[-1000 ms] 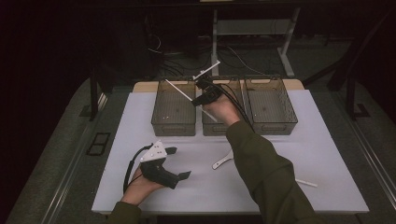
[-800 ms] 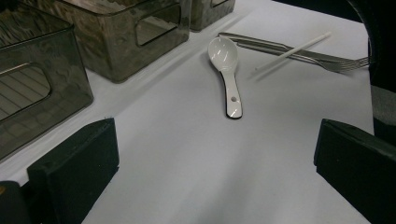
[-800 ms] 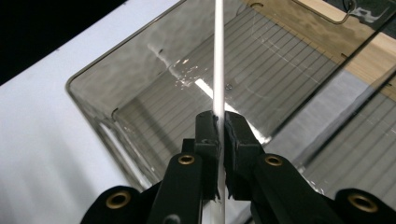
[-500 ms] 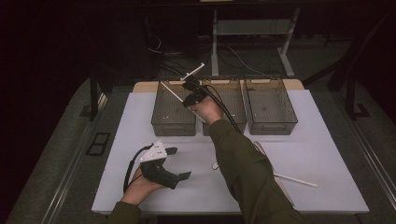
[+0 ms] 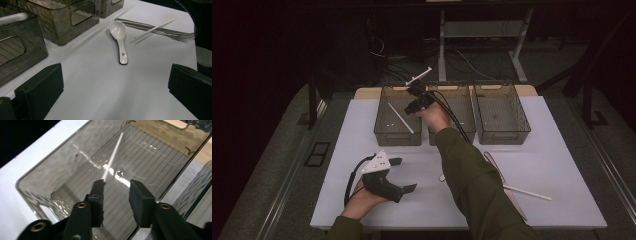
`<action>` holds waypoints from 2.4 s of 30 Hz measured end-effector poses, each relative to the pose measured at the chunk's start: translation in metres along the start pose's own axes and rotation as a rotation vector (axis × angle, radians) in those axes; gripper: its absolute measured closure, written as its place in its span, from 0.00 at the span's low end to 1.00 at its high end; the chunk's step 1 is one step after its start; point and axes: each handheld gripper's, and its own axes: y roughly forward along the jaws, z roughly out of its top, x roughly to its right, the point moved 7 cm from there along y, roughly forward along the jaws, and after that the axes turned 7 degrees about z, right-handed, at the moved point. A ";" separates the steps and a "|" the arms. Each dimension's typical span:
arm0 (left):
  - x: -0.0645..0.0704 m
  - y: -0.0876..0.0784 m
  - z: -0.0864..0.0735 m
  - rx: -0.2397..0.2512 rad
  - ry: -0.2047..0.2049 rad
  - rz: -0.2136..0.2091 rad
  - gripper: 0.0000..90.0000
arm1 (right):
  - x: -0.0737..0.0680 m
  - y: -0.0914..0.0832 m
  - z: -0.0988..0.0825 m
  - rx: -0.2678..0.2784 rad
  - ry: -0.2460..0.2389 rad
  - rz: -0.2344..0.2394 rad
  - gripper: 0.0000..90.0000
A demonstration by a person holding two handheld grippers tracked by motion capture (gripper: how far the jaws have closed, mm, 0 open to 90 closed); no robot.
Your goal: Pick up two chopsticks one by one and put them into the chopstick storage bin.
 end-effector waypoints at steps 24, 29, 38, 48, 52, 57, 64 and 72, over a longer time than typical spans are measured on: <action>-0.001 -0.002 -0.002 -0.019 -0.006 0.011 0.00 | 0.000 -0.077 -0.032 0.086 -0.160 0.115 0.43; -0.001 -0.001 -0.003 -0.017 -0.011 0.012 0.00 | 0.006 -0.099 -0.050 0.115 -0.180 0.137 0.41; 0.001 0.000 -0.004 -0.025 -0.018 0.006 0.00 | 0.014 -0.129 -0.083 0.150 -0.210 0.168 0.40; 0.001 0.001 -0.006 -0.034 -0.014 0.007 0.00 | 0.022 -0.157 -0.120 0.189 -0.231 0.163 0.37; 0.002 0.002 -0.008 -0.044 -0.014 0.006 0.00 | 0.026 -0.165 -0.138 0.201 -0.241 0.161 0.37; 0.001 0.002 -0.008 -0.044 -0.017 0.011 0.00 | 0.033 -0.178 -0.167 0.199 -0.237 0.173 0.37; 0.002 0.002 -0.009 -0.048 -0.017 0.009 0.00 | 0.042 -0.196 -0.196 0.219 -0.222 0.153 0.39; 0.002 0.002 -0.010 -0.052 -0.027 0.015 0.00 | 0.049 -0.205 -0.240 0.200 -0.205 0.166 0.47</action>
